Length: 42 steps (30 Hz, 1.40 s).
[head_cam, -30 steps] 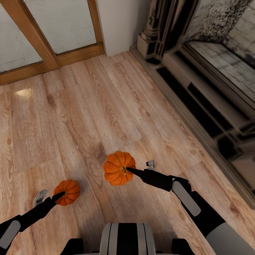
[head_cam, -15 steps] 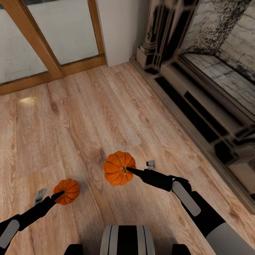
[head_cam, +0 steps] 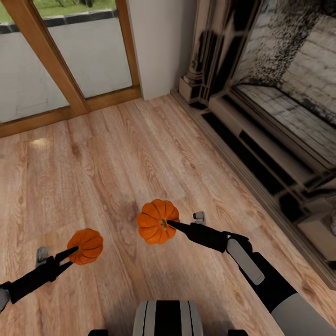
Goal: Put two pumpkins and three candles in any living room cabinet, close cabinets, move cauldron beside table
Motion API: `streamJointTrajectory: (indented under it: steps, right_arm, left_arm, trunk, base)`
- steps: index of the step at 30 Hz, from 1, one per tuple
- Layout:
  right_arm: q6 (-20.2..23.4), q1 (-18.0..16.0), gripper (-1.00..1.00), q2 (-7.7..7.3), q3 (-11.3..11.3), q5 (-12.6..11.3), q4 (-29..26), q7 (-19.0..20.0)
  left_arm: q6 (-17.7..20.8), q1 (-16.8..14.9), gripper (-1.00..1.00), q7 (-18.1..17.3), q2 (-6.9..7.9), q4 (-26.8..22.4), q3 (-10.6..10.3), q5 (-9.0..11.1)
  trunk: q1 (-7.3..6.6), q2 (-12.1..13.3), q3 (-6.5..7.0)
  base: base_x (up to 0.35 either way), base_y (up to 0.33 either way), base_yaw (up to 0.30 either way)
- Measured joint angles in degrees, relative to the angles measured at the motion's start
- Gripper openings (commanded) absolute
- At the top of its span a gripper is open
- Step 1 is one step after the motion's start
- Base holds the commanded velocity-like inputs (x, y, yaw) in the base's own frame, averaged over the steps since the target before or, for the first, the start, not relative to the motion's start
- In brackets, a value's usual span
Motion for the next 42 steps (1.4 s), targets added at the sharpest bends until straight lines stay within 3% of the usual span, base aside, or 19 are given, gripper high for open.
streamJointTrajectory:
  steps: [4, 7, 15, 25, 34, 42]
  right_arm:
    - [0.0, 0.0, -1.00, 0.00, -0.1, -0.1, 0.2, -0.1]
    - [-0.1, 0.0, -1.00, 0.02, 0.0, -0.2, 0.3, 0.0]
    - [-0.2, 0.0, -1.00, 0.09, 0.0, -0.4, 0.5, -0.1]
    - [-0.2, 0.0, -1.00, 0.07, 0.0, -0.5, 0.5, -1.5]
    - [-0.3, 0.0, -1.00, 0.09, -0.1, -0.3, 0.4, -1.6]
    - [-0.5, 0.0, -1.00, 0.03, -0.2, -0.3, 0.5, -4.0]
  left_arm:
    - [2.6, 0.0, -1.00, -3.5, 1.44, 0.1, 0.0, 0.2]
    - [5.5, 0.0, -1.00, -4.6, 1.73, 0.1, 0.0, -0.1]
    - [11.9, 0.0, -1.00, -4.8, 2.98, -0.4, 0.0, 0.1]
    - [12.6, 0.0, -1.00, -4.8, 3.12, -1.4, -0.6, 0.1]
    - [12.5, 0.0, -1.00, -4.8, 3.05, -1.4, -0.7, -0.1]
    - [12.5, 0.0, -1.00, -4.8, 3.06, -1.4, -0.7, -0.2]
  trunk:
    - [-0.10, 0.1, 0.89]
    - [-0.18, 0.1, 1.55]
    - [-0.39, 0.2, 3.32]
    - [-0.63, 0.3, 5.54]
    - [-0.84, 0.5, 7.53]
    - [-1.04, 0.6, 9.31]
  base:
    - [0.000, 0.000, 0.000]
    - [0.000, 0.000, 0.000]
    - [0.000, 0.000, 0.000]
    - [-0.030, 0.000, 0.000]
    - [-0.311, 0.000, 0.000]
    - [-0.339, 0.000, -0.103]
